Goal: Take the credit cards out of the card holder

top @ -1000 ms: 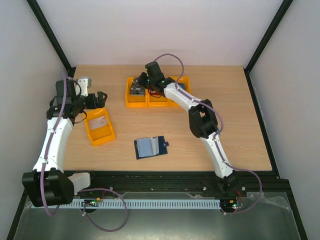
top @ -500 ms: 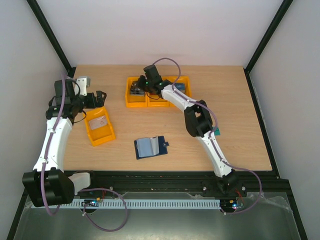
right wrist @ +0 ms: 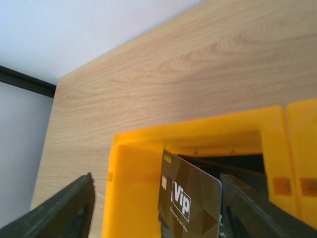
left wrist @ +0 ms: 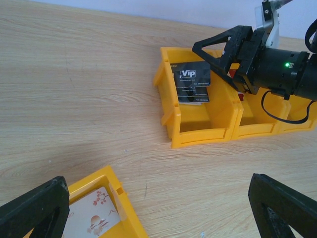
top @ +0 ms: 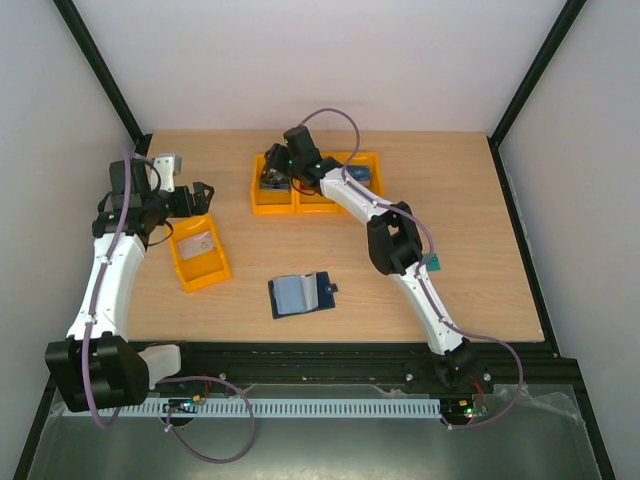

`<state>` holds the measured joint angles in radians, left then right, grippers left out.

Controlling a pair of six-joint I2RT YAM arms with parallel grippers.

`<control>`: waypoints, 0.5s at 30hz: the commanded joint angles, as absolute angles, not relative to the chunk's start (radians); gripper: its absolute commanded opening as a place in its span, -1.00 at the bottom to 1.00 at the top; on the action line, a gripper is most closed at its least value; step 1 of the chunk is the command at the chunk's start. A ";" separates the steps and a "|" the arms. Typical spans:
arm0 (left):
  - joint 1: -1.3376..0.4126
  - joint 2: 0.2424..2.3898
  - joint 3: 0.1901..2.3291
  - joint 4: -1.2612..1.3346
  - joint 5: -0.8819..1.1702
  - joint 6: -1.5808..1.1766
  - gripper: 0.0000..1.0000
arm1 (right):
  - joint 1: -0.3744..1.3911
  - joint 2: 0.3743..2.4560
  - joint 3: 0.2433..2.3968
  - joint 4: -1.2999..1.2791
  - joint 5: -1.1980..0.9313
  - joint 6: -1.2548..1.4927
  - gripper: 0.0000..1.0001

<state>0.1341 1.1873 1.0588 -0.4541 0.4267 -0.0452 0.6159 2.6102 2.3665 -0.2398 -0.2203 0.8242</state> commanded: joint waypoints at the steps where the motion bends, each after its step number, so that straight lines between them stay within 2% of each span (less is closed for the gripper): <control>1: 0.140 1.193 1.051 -0.445 0.446 -0.049 0.98 | 0.614 2.560 2.420 -0.259 -0.082 0.715 0.45; 7: 0.144 1.191 1.049 -0.445 0.448 -0.048 0.98 | 0.612 2.524 2.442 -0.238 -0.022 0.609 0.96; 11: 0.147 1.186 1.040 -0.442 0.448 -0.040 0.98 | 0.612 2.453 2.458 -0.229 -0.053 0.513 0.97; 15: 0.149 1.168 1.032 -0.425 0.376 -0.029 0.98 | 0.596 2.261 2.378 -0.318 0.040 0.344 0.97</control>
